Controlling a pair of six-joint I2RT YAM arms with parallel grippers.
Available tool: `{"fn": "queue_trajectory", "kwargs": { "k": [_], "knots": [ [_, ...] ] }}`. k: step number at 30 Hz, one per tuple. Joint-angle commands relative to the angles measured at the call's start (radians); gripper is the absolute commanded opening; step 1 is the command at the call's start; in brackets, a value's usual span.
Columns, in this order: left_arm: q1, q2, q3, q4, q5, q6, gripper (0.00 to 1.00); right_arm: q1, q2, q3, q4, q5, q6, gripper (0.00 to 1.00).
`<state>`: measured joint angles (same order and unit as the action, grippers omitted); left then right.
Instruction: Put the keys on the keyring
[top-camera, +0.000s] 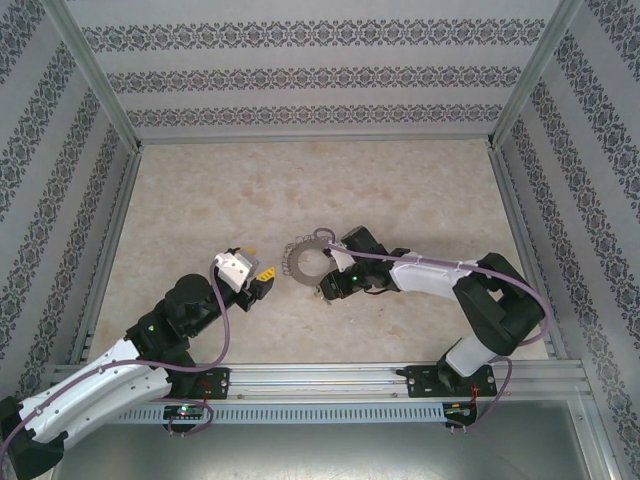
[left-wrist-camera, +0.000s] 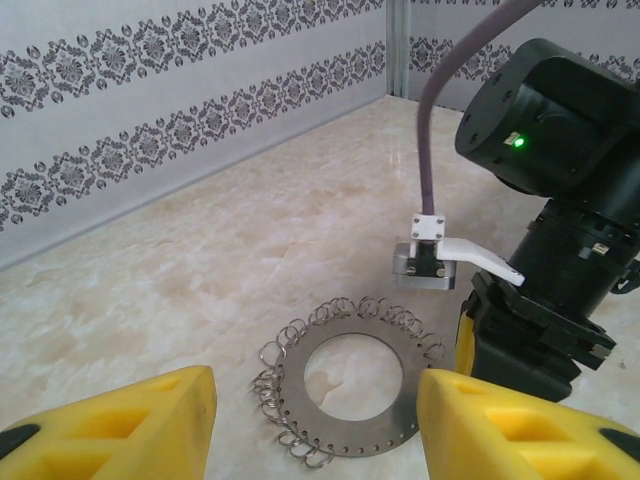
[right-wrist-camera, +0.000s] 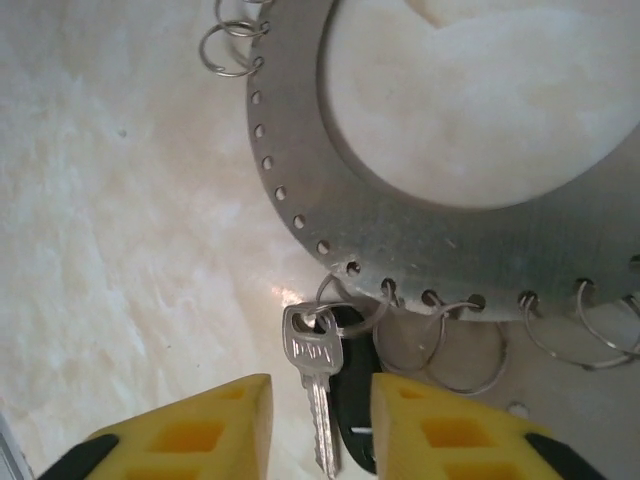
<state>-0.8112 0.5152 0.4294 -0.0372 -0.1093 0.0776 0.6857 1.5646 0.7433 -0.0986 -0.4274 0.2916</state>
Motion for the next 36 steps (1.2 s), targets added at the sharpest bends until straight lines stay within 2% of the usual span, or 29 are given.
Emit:
{"fn": "queue_trajectory", "kwargs": {
  "k": [1, 5, 9, 11, 12, 13, 17, 21, 24, 27, 30, 33, 36],
  "knots": [
    [0.003, -0.009, -0.001, 0.01, 0.006, 0.0, 0.56, 0.012, -0.099, -0.006, -0.012, 0.05, 0.015, 0.37],
    [0.003, 0.004, -0.012, 0.023, -0.016, -0.046, 0.6, 0.01, -0.248, 0.046, -0.114, 0.138, -0.051, 0.48],
    [0.006, 0.087, -0.011, 0.1, -0.041, -0.143, 0.74, -0.049, -0.377, 0.083, -0.169, 0.21, -0.125, 0.64],
    [0.013, 0.173, 0.014, 0.13, -0.04, -0.189, 0.87, -0.11, -0.437, 0.068, -0.145, 0.22, -0.152, 0.79],
    [0.021, 0.22, 0.031, 0.132, -0.043, -0.205, 0.99, -0.136, -0.463, 0.058, -0.133, 0.224, -0.167, 0.93],
    [0.033, 0.279, 0.052, 0.131, -0.06, -0.239, 1.0, -0.164, -0.489, 0.052, -0.123, 0.238, -0.19, 0.98],
    [0.151, 0.483, 0.162, 0.067, -0.018, -0.378, 1.0, -0.247, -0.567, 0.017, -0.089, 0.363, -0.289, 0.98],
    [0.297, 0.454, 0.13, 0.175, -0.015, -0.387, 1.0, -0.371, -0.624, -0.078, -0.009, 0.458, -0.324, 0.98],
    [0.413, 0.395, 0.078, 0.241, -0.074, -0.362, 1.0, -0.5, -0.646, -0.181, 0.118, 0.432, -0.285, 0.98],
    [0.468, 0.395, 0.059, 0.256, -0.144, -0.317, 1.0, -0.594, -0.635, -0.293, 0.277, 0.393, -0.272, 0.98],
    [0.516, 0.436, 0.045, 0.275, -0.165, -0.287, 1.0, -0.617, -0.616, -0.392, 0.44, 0.429, -0.293, 0.98],
    [0.554, 0.449, 0.024, 0.294, -0.232, -0.25, 1.0, -0.646, -0.578, -0.462, 0.548, 0.346, -0.351, 0.98],
    [0.58, 0.434, -0.022, 0.364, -0.319, -0.211, 1.0, -0.647, -0.521, -0.458, 0.6, 0.331, -0.366, 0.98]
  ]
}}
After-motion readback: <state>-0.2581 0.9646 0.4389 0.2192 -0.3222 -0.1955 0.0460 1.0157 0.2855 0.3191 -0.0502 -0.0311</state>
